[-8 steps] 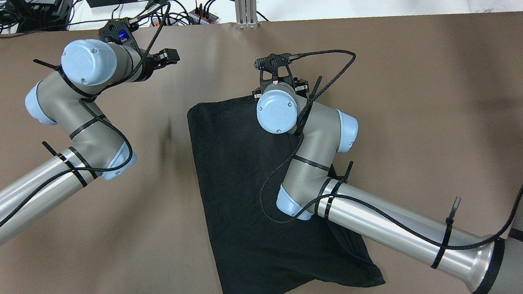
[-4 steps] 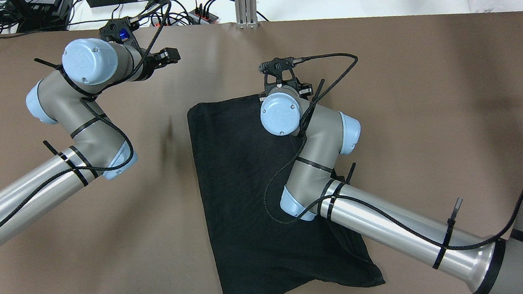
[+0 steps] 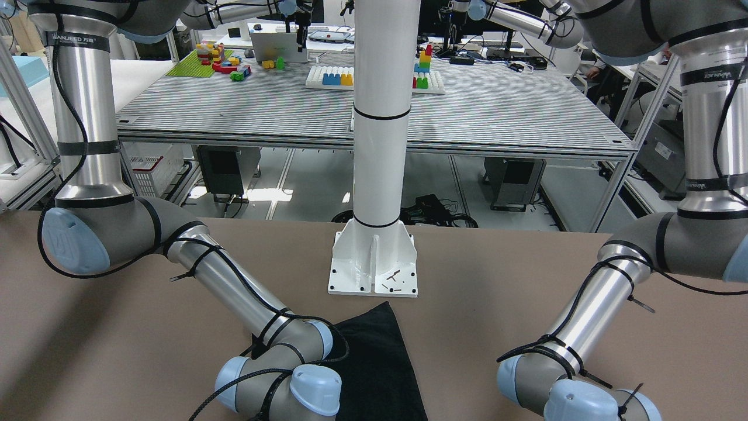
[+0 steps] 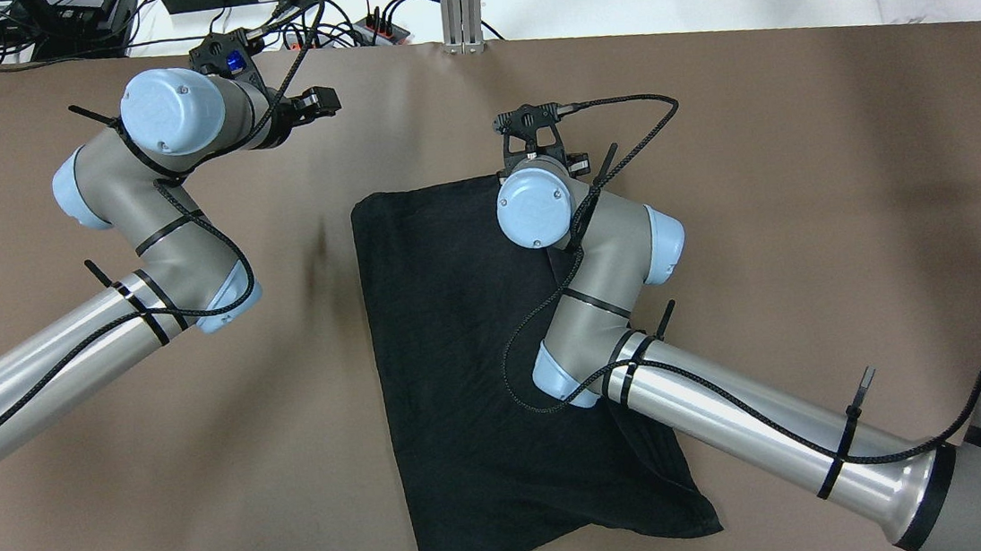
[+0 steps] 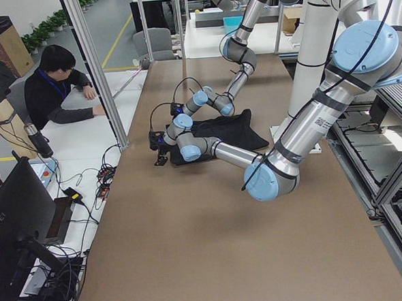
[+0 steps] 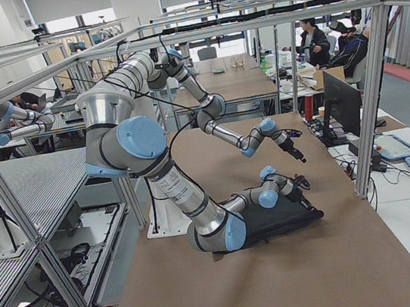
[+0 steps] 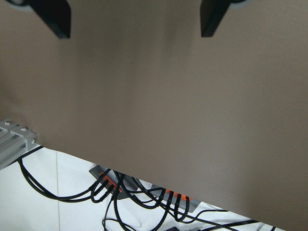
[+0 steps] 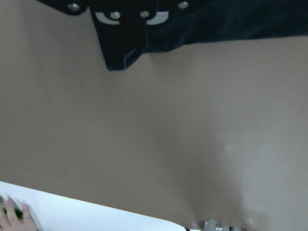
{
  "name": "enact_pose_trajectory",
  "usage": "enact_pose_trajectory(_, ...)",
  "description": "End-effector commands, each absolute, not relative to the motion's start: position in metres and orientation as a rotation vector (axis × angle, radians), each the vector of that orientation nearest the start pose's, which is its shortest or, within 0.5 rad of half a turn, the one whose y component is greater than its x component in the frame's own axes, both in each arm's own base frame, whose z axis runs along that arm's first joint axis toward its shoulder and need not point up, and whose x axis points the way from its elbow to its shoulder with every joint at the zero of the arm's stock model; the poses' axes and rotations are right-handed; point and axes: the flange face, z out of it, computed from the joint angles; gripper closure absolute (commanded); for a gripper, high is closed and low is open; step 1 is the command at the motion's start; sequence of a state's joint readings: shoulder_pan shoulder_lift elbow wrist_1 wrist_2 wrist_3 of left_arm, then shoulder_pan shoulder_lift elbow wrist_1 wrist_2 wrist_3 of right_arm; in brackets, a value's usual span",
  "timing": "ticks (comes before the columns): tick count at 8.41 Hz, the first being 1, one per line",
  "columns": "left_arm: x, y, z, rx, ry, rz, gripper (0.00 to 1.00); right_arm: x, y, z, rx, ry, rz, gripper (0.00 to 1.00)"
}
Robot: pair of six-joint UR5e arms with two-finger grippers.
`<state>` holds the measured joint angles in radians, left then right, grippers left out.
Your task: Fold clothes
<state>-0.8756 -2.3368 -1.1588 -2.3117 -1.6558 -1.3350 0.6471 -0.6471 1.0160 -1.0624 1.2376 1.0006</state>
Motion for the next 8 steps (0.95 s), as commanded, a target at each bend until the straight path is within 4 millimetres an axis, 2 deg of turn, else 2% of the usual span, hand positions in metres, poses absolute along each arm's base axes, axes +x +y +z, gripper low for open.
enact_pose_trajectory(1, 0.416, -0.693, 0.286, 0.519, 0.985, -0.528, 0.05, -0.540, -0.660, 0.285, 0.738, -0.505, 0.205, 1.00)
enact_pose_trajectory(3, 0.415, -0.693, 0.286, 0.520, 0.984, -0.528, 0.05, -0.516, -0.671, 0.314, 0.752, -0.499, 0.201, 1.00)
enact_pose_trajectory(4, 0.416, -0.694, 0.287, 0.521, 0.982, -0.530, 0.05, -0.507, -0.676, 0.316, 0.743, -0.513, 0.203, 1.00)
enact_pose_trajectory(5, 0.416, -0.694, 0.286, 0.521, 0.982, -0.530, 0.05, -0.503, -0.680, 0.315, 0.741, -0.514, 0.191, 0.83)
enact_pose_trajectory(6, 0.417, -0.698, 0.285, 0.520, 0.979, -0.531, 0.05, -0.503, -0.679, 0.314, 0.741, -0.518, 0.192, 0.05)
enact_pose_trajectory(8, 0.416, -0.702, 0.279, 0.521, 0.983, -0.538, 0.05, -0.489, -0.658, 0.289, 0.743, -0.615, 0.179, 0.06)
